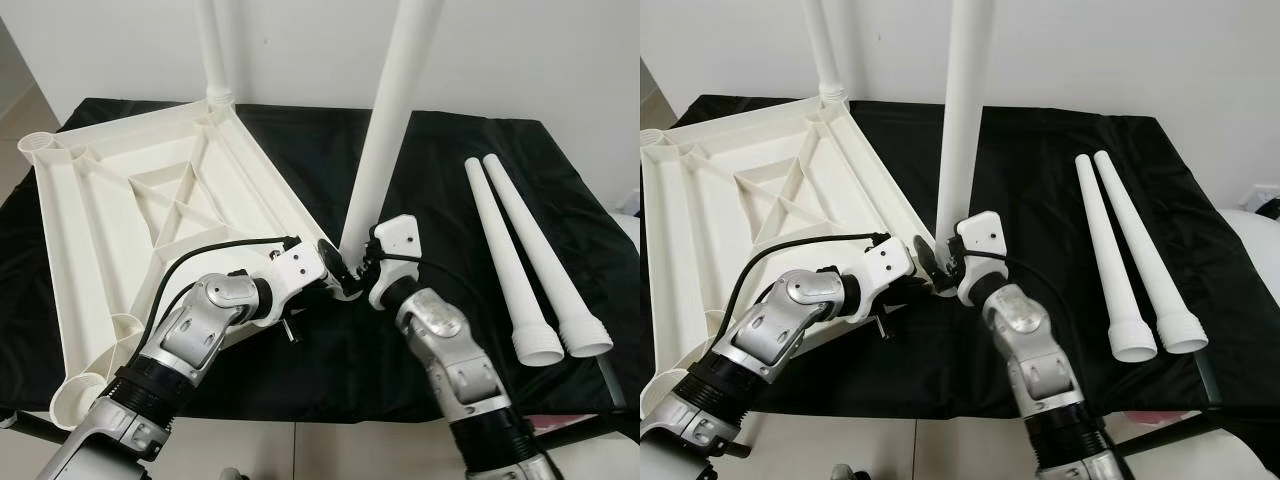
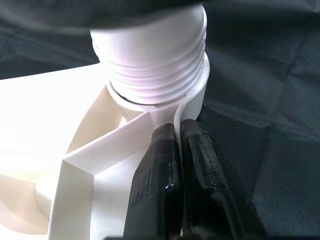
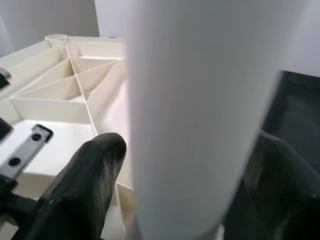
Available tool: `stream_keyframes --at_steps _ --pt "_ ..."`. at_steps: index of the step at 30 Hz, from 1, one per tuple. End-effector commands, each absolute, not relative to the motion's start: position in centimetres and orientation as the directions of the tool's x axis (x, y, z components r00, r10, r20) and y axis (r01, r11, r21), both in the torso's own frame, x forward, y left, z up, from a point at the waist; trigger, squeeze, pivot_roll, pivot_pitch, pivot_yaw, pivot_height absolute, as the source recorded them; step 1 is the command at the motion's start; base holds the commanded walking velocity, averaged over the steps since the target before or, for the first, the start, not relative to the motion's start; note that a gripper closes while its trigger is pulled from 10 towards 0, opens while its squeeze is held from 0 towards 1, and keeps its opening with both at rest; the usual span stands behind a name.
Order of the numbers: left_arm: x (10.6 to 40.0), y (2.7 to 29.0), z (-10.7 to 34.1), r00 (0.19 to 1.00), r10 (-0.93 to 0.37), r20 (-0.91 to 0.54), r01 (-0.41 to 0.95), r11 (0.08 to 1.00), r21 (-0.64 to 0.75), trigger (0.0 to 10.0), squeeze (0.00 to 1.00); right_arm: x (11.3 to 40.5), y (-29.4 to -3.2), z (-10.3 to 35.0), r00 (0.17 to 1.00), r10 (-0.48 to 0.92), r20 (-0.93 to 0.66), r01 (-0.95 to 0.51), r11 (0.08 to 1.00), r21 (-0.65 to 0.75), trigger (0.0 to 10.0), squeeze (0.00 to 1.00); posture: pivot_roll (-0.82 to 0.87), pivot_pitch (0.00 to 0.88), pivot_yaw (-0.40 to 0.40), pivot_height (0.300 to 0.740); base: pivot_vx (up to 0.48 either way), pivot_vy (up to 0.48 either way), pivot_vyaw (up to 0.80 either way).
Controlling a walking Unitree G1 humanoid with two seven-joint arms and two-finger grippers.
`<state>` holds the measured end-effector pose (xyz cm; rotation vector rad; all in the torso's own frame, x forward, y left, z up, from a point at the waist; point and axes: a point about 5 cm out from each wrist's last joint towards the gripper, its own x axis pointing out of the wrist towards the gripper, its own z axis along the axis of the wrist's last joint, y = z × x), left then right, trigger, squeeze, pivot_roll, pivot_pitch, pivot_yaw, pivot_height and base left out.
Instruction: Building children table
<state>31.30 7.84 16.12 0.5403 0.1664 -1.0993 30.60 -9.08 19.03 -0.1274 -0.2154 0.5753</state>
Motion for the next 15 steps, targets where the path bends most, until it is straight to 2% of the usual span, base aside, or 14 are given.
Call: stream_keyframes --at_steps 1,5,7,11,13,15 --pt "30.3 7.5 15.4 0.353 -0.838 -0.417 0.924 0.242 0.295 0.0 0.00 30.4 -8.6 19.2 0.788 0.595 0.158 -0.569 0.802 -0.182 10.0 0.00 0.05 0.143 -0.024 0.740 0.000 0.000 0.00" --pt "30.1 7.6 15.4 0.344 -0.839 -0.421 0.927 0.233 0.293 0.0 0.00 30.3 -8.8 19.2 0.770 0.623 0.142 -0.593 0.779 -0.201 10.0 0.00 0.05 0.142 -0.023 0.740 0.000 0.000 0.00" --pt "29.6 7.9 15.2 0.324 -0.844 -0.427 0.933 0.211 0.290 0.0 0.00 30.1 -9.1 18.9 0.726 0.681 0.096 -0.650 0.725 -0.227 10.0 0.00 0.05 0.141 -0.024 0.740 0.000 0.000 0.00" --pt "29.4 8.0 15.2 0.319 -0.845 -0.429 0.935 0.206 0.290 0.0 0.00 30.1 -9.3 18.8 0.715 0.694 0.085 -0.663 0.712 -0.230 10.0 0.00 0.05 0.141 -0.024 0.740 0.000 0.000 0.00" --pt "27.9 9.1 15.3 0.269 -0.855 -0.444 0.946 0.147 0.290 0.0 0.00 30.2 -9.8 18.6 0.660 0.750 0.040 -0.727 0.651 -0.220 10.0 0.00 0.06 0.130 -0.032 0.740 0.000 0.000 0.00" --pt "27.2 9.7 15.3 0.248 -0.857 -0.452 0.950 0.124 0.286 0.0 0.00 30.3 -9.9 18.6 0.639 0.768 0.029 -0.748 0.630 -0.209 10.0 0.00 0.07 0.127 -0.035 0.740 0.000 0.000 0.00"
